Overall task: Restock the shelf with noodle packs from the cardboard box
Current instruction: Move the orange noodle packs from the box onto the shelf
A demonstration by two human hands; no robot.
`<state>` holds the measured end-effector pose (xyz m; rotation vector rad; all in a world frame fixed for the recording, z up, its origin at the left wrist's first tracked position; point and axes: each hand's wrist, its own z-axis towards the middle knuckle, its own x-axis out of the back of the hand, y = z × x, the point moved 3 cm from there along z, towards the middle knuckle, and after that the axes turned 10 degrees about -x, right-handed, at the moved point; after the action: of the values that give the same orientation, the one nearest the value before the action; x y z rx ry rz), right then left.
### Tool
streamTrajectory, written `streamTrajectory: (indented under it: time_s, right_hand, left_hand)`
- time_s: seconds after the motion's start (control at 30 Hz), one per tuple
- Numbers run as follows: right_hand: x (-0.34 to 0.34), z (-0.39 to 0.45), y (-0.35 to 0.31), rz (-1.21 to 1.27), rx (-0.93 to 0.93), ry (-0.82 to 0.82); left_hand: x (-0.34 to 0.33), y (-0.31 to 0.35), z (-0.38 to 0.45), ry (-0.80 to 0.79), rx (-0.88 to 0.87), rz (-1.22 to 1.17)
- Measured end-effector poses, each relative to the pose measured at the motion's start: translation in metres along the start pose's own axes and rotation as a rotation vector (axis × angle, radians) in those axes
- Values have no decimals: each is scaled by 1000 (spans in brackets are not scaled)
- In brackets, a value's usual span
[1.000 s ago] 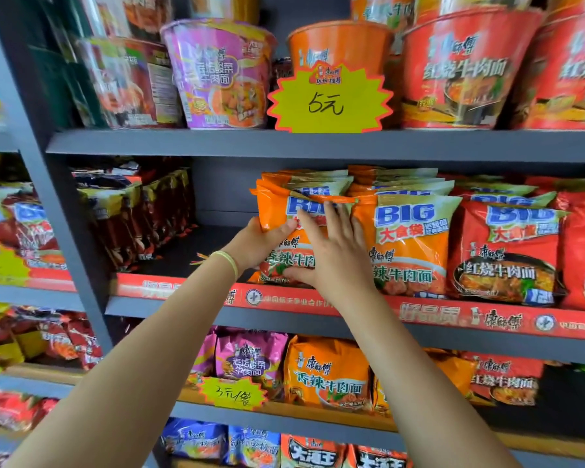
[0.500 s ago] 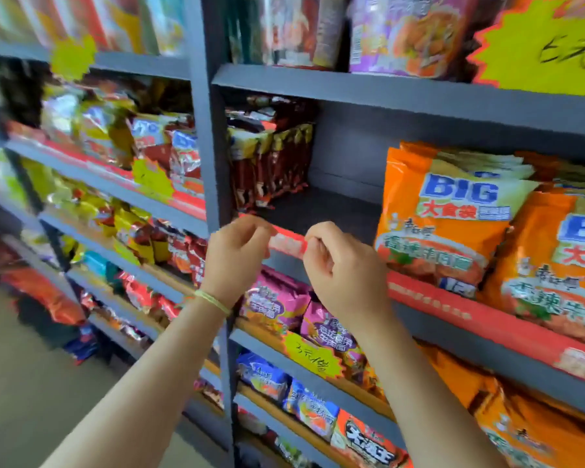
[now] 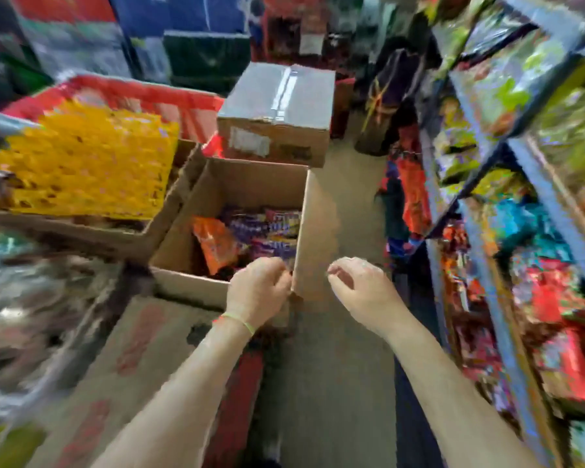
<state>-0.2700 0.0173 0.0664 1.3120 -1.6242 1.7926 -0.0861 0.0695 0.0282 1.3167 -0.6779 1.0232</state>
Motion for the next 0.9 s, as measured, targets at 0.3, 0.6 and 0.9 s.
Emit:
streamTrajectory:
  time_s: [0.3, 0.6, 0.9]
  right_hand:
    - [-153, 144, -87, -93, 75, -342]
    - [-281, 219, -112, -620, 100, -699]
    - [-294, 254, -95, -412, 8, -240]
  left_hand:
    - [-9, -190, 28, -15, 247, 135]
    - [-29, -215, 35, 168, 224, 76]
    - [-27, -217, 46, 159, 204, 125]
